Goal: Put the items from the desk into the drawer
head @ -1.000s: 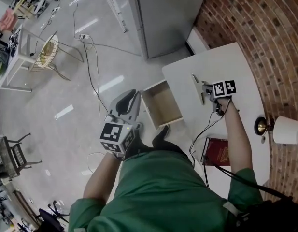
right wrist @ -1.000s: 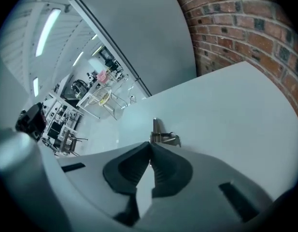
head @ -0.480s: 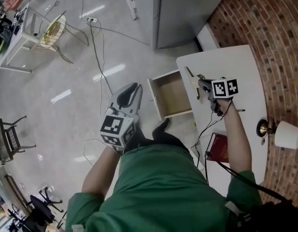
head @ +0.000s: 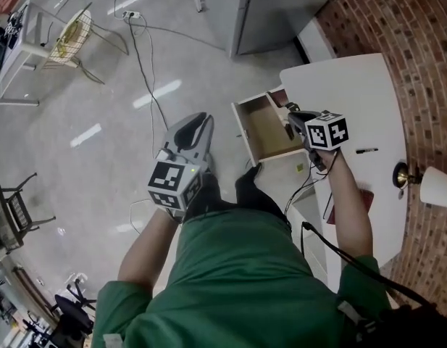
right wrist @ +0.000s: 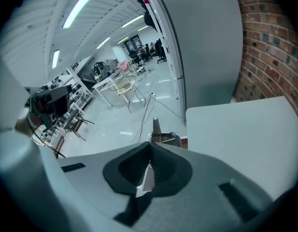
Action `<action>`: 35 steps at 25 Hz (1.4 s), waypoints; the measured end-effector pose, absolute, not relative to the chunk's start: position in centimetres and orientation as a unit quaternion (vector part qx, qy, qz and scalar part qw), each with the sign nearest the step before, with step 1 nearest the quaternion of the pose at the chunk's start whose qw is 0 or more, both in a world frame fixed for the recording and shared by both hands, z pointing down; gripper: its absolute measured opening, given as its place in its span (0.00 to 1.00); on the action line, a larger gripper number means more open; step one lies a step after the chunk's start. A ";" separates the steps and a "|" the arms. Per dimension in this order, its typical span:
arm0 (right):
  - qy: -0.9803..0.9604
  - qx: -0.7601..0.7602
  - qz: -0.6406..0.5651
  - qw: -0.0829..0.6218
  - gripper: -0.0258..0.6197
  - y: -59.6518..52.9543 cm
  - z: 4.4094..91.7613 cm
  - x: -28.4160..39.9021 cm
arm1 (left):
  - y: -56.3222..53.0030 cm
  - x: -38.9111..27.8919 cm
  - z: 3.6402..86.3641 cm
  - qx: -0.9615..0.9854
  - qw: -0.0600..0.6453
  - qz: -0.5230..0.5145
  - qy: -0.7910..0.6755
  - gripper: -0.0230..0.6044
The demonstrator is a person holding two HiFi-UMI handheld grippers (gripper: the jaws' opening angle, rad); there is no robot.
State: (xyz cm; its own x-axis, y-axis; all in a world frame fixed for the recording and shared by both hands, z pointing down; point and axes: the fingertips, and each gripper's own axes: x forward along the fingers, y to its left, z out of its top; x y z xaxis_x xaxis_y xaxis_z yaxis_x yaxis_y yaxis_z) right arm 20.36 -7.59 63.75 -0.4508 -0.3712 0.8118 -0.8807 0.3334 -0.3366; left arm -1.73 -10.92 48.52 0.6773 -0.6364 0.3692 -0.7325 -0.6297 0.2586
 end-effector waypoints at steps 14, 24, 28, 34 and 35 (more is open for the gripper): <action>-0.715 0.443 0.391 0.374 0.05 -4.0 73.3 16.3 | -12.1 -3.9 54.2 0.906 0.207 0.157 -0.334 0.11; -0.699 0.394 0.346 0.486 0.05 -1.8 83.7 18.6 | -10.2 -2.2 58.9 0.894 0.250 0.192 -0.319 0.11; -0.695 0.367 0.326 0.525 0.05 -2.5 86.7 17.7 | -11.0 -3.2 61.1 0.891 0.253 0.201 -0.318 0.11; -0.681 0.308 0.286 0.600 0.05 -1.9 90.3 17.3 | -11.1 -4.7 63.7 0.885 0.259 0.198 -0.332 0.11; -0.680 0.299 0.285 0.605 0.05 -1.6 90.9 17.3 | -10.9 -4.6 64.0 0.883 0.264 0.197 -0.334 0.11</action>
State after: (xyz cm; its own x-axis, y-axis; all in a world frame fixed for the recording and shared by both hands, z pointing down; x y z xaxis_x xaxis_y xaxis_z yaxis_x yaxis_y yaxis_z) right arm 17.34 -1.63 90.94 -0.0884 -0.0618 0.9942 -0.7523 0.6583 -0.0260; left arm -4.62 -10.93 64.05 0.6993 -0.4853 0.5248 -0.6936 -0.6383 0.3340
